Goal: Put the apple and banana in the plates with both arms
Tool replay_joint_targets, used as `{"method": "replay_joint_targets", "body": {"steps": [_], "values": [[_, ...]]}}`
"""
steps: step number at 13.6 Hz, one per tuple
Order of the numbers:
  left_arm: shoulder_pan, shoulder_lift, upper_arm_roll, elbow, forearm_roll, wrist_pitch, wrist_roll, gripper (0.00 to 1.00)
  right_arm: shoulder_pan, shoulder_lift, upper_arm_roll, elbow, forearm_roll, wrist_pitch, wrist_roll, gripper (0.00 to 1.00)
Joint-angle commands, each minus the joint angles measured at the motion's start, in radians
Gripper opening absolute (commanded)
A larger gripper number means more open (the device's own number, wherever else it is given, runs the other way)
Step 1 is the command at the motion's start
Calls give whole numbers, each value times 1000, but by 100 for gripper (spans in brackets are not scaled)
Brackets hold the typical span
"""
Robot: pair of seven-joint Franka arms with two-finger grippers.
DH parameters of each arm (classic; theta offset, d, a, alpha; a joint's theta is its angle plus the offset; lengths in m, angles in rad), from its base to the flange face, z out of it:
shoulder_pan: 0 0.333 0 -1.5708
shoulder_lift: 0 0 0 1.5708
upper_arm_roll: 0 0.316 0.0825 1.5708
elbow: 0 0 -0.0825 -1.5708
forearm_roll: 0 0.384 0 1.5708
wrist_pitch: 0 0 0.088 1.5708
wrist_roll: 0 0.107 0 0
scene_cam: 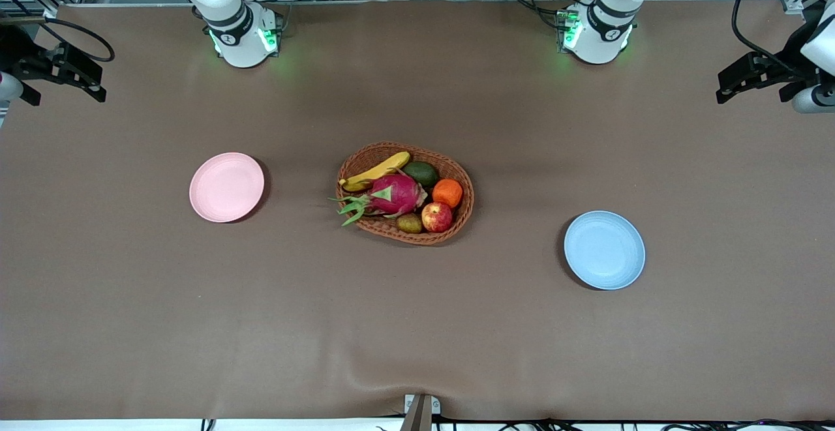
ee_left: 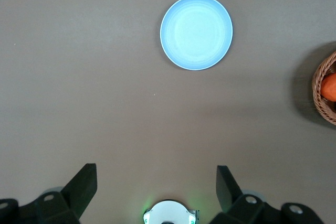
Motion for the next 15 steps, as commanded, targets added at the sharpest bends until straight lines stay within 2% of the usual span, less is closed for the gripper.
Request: {"method": "replay_joint_targets", "body": {"steps": [1,15], "values": [[7,-1,1,20,-13,-11,8,100,10,15,-3,22,-10,-4,-4,100],[1,28,1,40,-16,0,4,100,15,15,-6,24,-10,-5,-7,100]]}}
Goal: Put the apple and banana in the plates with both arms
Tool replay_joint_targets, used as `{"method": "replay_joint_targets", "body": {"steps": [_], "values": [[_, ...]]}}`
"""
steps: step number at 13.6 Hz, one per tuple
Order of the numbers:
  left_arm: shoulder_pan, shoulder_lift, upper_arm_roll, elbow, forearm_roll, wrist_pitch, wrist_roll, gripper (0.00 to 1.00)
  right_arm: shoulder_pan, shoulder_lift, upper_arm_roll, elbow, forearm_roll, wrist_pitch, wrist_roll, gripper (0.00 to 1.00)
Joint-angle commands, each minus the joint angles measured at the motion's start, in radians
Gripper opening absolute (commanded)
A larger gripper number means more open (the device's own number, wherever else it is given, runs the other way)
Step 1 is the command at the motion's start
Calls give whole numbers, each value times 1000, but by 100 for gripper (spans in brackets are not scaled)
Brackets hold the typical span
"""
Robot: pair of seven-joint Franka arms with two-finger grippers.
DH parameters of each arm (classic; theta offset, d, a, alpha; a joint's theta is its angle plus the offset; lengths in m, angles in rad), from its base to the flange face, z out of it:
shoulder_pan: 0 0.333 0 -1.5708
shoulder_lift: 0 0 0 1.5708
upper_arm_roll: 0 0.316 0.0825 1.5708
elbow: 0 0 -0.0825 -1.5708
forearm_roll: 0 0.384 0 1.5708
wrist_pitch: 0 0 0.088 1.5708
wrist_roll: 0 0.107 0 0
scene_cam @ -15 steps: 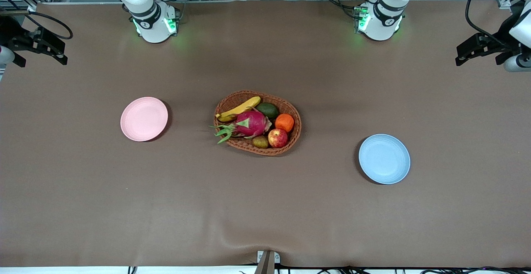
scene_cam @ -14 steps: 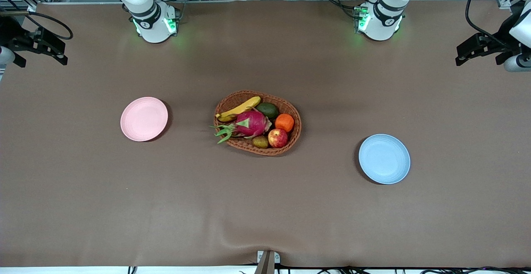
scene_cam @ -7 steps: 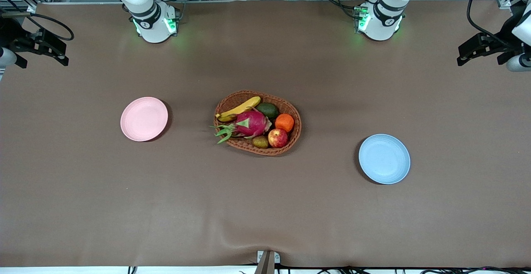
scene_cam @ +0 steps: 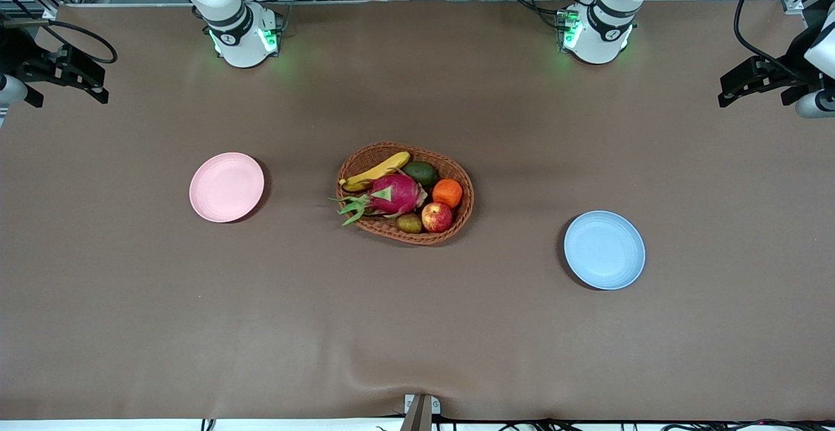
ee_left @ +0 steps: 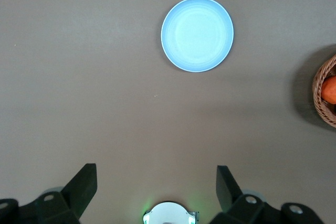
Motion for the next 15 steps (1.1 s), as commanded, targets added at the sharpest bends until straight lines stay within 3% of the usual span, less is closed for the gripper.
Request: {"method": "replay_joint_targets", "body": {"steps": [1,15], "values": [[0,11,-2,24,-15,-3,-1,100,6,11,-6,23,-10,-8,-7,100],[-7,32,-16,11,-71,54,-9,100,4,16,-8,25,-8,-10,-8,100]]}}
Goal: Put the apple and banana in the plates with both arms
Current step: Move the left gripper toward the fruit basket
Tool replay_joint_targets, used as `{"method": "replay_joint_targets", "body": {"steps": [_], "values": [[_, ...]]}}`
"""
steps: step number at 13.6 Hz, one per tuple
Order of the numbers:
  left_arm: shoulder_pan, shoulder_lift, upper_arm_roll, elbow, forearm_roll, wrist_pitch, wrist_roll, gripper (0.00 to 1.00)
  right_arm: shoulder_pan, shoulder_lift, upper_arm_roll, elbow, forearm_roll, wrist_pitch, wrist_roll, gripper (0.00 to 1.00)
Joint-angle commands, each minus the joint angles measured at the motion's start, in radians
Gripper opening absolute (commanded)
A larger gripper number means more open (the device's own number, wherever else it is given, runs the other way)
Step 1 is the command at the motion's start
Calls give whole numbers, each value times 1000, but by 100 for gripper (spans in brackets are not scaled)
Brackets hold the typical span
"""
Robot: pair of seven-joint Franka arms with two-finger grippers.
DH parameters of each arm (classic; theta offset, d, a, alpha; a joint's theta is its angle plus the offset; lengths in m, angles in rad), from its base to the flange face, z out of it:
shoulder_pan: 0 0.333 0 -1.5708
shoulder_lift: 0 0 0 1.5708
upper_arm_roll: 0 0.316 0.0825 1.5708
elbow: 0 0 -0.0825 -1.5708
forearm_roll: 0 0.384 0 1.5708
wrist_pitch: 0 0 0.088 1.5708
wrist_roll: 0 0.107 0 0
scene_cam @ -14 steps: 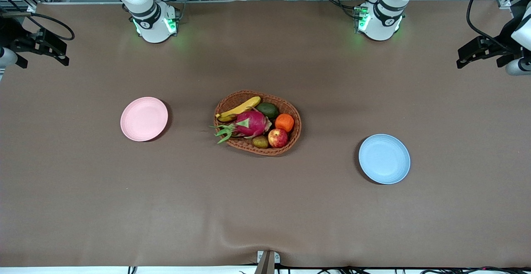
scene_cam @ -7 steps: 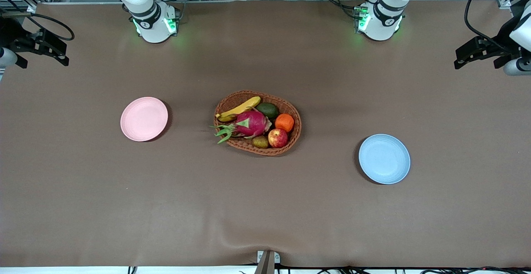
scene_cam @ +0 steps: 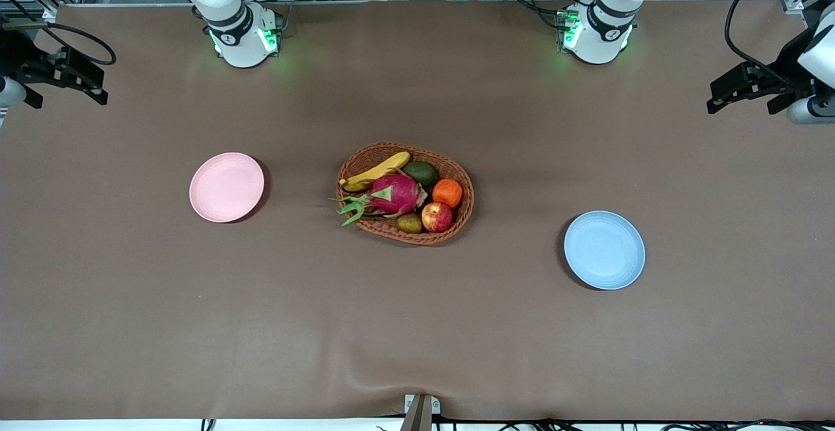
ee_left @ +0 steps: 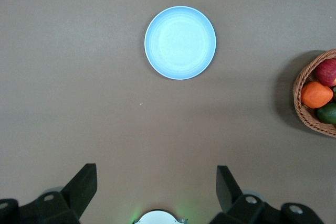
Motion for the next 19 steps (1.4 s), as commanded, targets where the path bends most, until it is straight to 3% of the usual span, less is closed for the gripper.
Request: {"method": "replay_joint_targets", "body": {"steps": [1,11,19], "values": [[-2,14,-21,11,-18,13,-7,100,6,12,-4,24,-8,-11,-8,100],[-12,36,-61,-3,-18,48,-9,100,20,12,-7,24,-8,-11,-8,100],[-15,184,-243,0,-20,166,-176,100,21,12,-6,24,-8,-11,-10,100]]}}
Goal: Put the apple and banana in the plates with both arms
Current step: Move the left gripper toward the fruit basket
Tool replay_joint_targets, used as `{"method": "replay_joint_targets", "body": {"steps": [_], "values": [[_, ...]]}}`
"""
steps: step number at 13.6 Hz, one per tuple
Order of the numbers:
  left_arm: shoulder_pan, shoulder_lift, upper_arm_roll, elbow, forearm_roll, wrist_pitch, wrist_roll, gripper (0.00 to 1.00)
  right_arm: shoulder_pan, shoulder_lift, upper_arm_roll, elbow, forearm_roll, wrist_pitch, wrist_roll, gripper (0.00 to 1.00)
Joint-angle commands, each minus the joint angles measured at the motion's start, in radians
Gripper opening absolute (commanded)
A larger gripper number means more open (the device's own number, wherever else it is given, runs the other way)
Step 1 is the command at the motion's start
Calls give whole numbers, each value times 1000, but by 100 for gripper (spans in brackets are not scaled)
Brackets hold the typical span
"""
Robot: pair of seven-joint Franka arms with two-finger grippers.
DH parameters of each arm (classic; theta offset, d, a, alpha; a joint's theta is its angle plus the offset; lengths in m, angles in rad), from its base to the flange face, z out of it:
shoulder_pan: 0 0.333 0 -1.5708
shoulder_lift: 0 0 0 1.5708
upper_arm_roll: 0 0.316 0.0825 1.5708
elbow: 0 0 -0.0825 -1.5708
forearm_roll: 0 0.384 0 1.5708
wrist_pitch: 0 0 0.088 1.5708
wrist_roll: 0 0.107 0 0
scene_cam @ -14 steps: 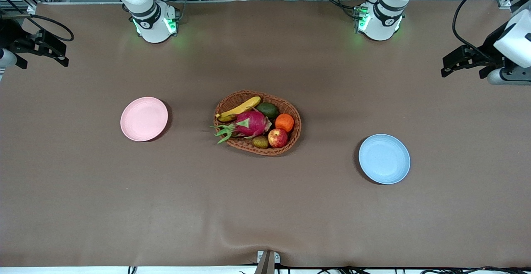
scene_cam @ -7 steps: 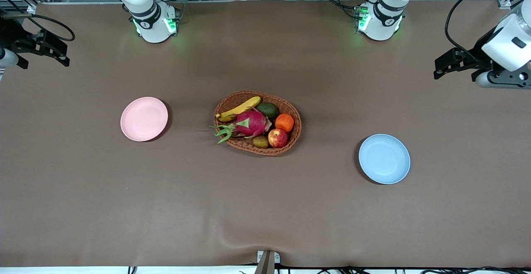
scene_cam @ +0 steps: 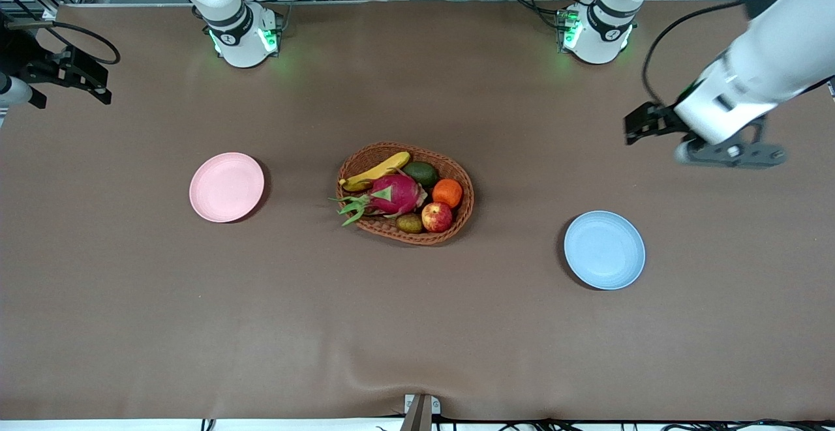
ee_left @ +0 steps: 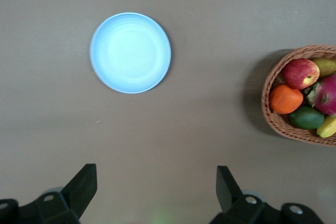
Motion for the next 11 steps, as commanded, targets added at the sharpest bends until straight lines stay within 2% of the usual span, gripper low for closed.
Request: {"method": "replay_joint_targets", "body": {"steps": [1,7,11], "values": [[-8,69,-65,13,-15,56,-64,100,10,12,-6,24,-8,-12,-8,100],[-170,271,-74,16,-1,307,-374,100,10,10,-6,24,-8,-12,-6,100],[-237,356,-71,16,0,424,-509,100,12,10,-6,24,-8,-12,-6,100]]}}
